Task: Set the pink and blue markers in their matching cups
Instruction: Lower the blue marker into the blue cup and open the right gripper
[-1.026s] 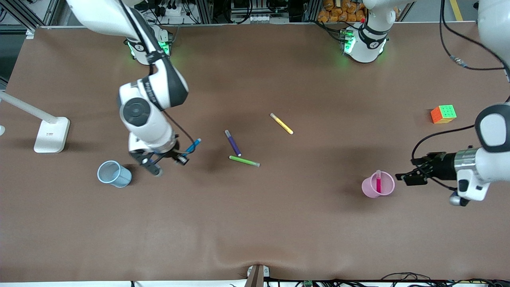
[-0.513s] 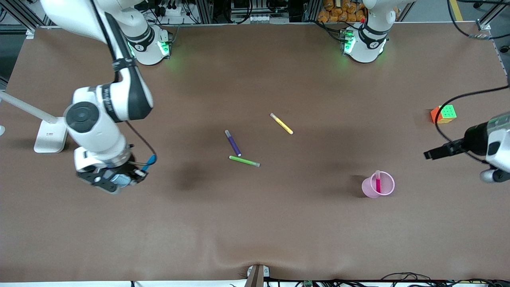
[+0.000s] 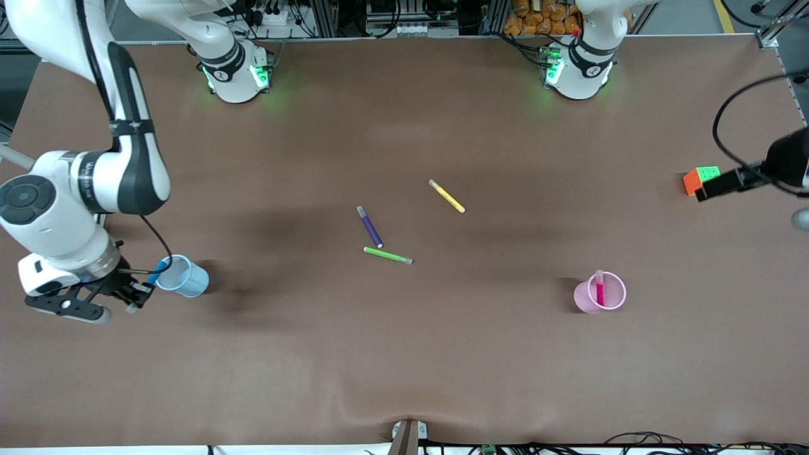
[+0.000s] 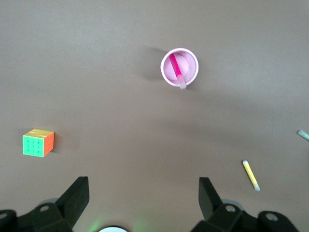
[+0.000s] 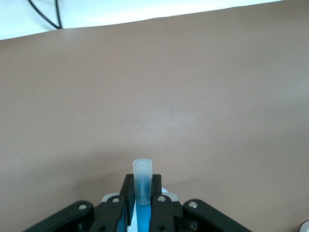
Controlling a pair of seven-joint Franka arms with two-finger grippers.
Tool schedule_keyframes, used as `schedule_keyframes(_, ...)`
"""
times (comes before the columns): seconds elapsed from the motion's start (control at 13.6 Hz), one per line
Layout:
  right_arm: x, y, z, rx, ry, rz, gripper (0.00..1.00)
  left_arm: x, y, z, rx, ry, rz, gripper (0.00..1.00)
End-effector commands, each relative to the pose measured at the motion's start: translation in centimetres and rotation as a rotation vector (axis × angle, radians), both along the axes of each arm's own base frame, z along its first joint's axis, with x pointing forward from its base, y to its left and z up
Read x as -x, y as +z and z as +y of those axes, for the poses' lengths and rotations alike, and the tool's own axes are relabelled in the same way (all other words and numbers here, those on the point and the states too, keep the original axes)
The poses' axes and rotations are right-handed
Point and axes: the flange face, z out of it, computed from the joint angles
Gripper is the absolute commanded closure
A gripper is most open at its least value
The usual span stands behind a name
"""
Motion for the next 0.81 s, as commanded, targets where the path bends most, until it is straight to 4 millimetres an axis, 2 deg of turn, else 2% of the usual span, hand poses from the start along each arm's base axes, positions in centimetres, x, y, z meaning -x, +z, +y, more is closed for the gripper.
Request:
schedule_keyframes(0.0, 0.3, -1.8, -1.0, 0.015, 0.027, -0.035, 1.0, 2.0, 1.5, -0.6, -0.036, -0.056, -0.014, 0.0)
schedule_keyframes(0.22, 0.7, -4.2, -1.3, 0.016, 0.039, -0.08, 1.0, 3.6, 2.5, -2.3, -0.05, -0.104, -0.036, 0.0)
schedule_keyframes(0.44, 1.4, -5.8, -1.3, 0.013, 0.044, -0.084, 1.0, 6.4, 1.4, -3.5, -0.072, -0.149, -0.06, 0.0)
schedule_keyframes(0.66, 2.1, -7.2, -1.4, 0.01, 0.052, -0.112, 1.0, 7.0, 1.6, -2.7, -0.057, -0.139, -0.036, 0.0)
schedule_keyframes(0.73, 2.4, -7.7, -1.3, 0.008, 0.051, -0.105, 1.0, 7.1, 1.6, -2.9, -0.054, -0.138, -0.029, 0.0)
